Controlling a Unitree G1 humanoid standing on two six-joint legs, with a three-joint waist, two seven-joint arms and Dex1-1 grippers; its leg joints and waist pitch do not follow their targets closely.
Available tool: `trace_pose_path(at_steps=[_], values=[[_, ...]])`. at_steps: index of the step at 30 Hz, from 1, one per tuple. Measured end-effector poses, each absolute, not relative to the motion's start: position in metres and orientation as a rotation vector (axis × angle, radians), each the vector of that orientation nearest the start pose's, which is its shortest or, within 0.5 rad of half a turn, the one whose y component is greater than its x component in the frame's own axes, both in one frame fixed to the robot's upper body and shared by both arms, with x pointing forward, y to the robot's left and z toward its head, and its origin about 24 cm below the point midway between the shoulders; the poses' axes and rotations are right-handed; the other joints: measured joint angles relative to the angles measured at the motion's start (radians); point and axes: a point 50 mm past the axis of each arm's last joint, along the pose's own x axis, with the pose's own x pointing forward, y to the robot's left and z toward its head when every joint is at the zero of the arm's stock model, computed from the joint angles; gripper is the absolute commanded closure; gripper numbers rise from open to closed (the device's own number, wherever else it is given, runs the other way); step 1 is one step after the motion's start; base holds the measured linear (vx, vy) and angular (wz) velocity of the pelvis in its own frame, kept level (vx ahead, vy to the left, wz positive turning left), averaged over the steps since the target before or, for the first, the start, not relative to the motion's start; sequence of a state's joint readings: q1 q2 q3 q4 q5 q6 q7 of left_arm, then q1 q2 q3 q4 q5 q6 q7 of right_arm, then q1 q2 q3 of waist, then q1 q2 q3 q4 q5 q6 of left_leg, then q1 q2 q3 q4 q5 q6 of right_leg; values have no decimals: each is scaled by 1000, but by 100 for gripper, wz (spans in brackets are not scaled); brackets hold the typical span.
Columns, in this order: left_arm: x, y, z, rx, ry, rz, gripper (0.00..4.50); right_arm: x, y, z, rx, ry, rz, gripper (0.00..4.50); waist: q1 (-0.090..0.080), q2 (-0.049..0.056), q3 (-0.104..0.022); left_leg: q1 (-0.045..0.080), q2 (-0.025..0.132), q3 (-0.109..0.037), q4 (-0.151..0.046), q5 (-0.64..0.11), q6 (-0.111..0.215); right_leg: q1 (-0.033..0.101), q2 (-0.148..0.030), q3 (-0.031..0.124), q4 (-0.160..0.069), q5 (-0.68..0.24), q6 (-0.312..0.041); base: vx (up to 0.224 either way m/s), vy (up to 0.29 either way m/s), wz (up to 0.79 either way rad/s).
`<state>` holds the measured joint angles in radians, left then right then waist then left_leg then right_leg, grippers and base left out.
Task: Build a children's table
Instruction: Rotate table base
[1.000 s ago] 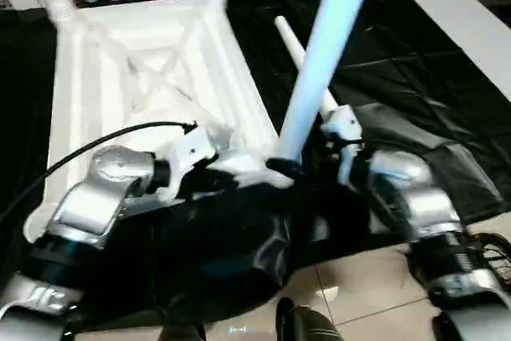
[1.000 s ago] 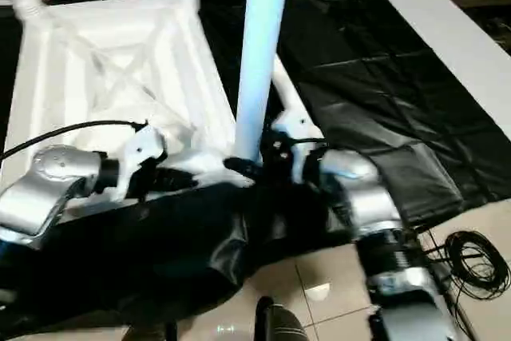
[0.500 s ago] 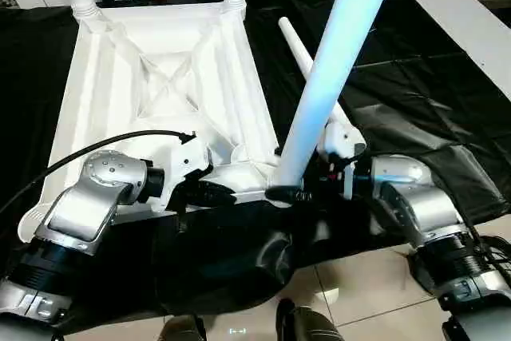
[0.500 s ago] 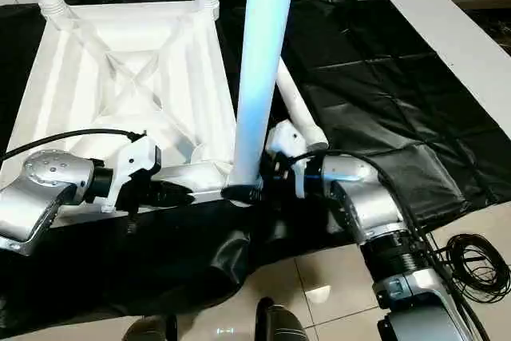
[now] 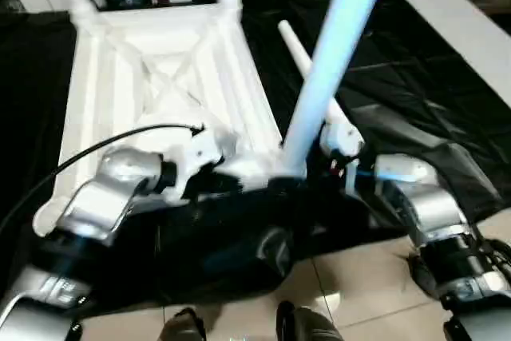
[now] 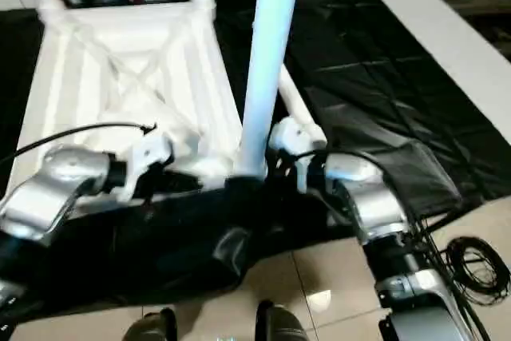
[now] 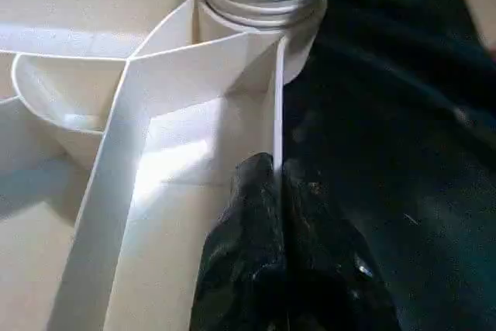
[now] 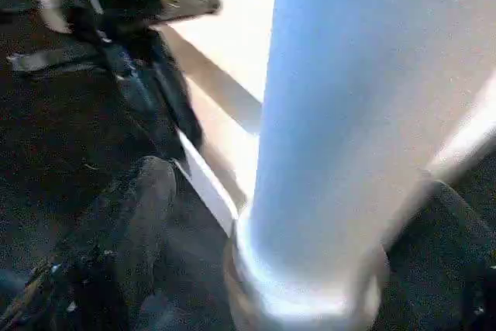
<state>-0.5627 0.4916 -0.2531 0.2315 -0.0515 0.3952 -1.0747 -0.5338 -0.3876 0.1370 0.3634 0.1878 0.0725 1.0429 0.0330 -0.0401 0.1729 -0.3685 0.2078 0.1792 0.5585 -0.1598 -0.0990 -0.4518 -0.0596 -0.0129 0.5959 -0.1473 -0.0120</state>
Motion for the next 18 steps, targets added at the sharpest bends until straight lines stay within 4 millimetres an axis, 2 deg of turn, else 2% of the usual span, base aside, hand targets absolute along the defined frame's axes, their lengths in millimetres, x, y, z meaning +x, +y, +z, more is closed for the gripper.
trace_pose_path(at_steps=[4, 10, 15, 18], values=[[323, 148, 100, 420, 405, -1061, 450, 325, -163, 102, -272, 76, 1021, 41, -8, -1, 0, -1, -1, -3, 3, 0, 0, 0, 1, -2, -1, 0, 1, -32, 5, -4], [333, 134, 100, 369, 394, -930, 450, 332, -185, 102, -261, 94, 844, 41, -13, -1, 0, 0, -1, -6, 4, 0, 0, -1, 2, -3, -2, 0, 1, 0, 0, 0], [348, 124, 106, 346, 395, -764, 450, 331, -174, 98, -216, 89, 835, 41, -32, -1, 0, 0, -1, -6, 3, 0, 0, -2, 3, -4, -1, 4, 0, 0, 0, 0], [352, 125, 108, 332, 396, -699, 450, 330, -170, 94, -206, 99, 833, 41, -34, -1, 0, 0, -1, -6, -1, 0, 1, -3, 3, -5, -1, 6, -4, 0, 0, 0]])
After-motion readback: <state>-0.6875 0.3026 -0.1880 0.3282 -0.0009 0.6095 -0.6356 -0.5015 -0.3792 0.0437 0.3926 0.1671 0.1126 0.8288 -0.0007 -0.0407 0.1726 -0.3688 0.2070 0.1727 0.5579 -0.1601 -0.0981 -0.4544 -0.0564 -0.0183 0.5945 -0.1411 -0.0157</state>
